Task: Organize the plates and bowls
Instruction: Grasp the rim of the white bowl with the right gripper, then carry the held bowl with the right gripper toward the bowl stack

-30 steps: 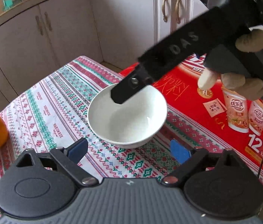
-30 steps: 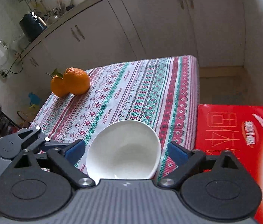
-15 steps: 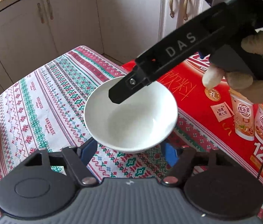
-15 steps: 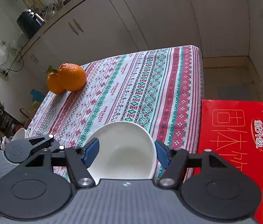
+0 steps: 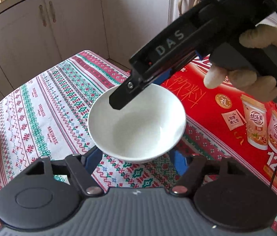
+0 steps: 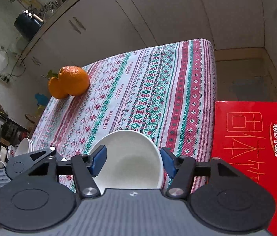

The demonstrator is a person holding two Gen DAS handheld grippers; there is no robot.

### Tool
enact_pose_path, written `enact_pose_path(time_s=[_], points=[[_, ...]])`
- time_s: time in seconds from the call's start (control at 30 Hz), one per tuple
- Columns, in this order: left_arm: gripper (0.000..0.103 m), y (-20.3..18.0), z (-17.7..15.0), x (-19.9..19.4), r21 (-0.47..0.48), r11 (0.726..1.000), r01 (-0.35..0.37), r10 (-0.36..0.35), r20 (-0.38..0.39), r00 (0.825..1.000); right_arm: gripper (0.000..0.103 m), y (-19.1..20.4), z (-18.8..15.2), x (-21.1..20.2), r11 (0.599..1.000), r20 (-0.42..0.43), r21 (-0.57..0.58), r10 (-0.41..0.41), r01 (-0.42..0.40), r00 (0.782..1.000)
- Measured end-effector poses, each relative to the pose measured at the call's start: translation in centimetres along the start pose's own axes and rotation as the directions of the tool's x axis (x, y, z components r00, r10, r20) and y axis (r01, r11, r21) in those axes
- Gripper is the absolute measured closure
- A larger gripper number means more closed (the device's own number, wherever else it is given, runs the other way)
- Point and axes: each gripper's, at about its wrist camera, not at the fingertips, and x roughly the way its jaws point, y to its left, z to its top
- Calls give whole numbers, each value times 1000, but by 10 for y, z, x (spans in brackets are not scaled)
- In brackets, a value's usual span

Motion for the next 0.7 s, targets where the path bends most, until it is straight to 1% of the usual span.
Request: enact_pose_path(time_s=[0.1,0.3,0.43,0.57,0.7], points=[[28,-1,0,0,6,1000,-5,5,-2,1000,37,3,0,0,1000,-3,-5,-12,12,1000],[28,-2,0,1,7,1000,-6,6,-4,1000,37,2,1,0,1000,-13,-1,-11,11,1000],[28,-2,0,-2,8,1000,4,-4,-8,1000,37,5,-1,0,1000,-22,-1,-23,23,1000],[28,-3,0,-9,19,1000,7,-7,-9,1000,37,8,-4,-4,1000,-20,8,-18,18,1000],[28,-7,-1,-23,32,999,4,-5,12,1000,37,18,-7,-15,1000,-5,4,-17,17,1000]])
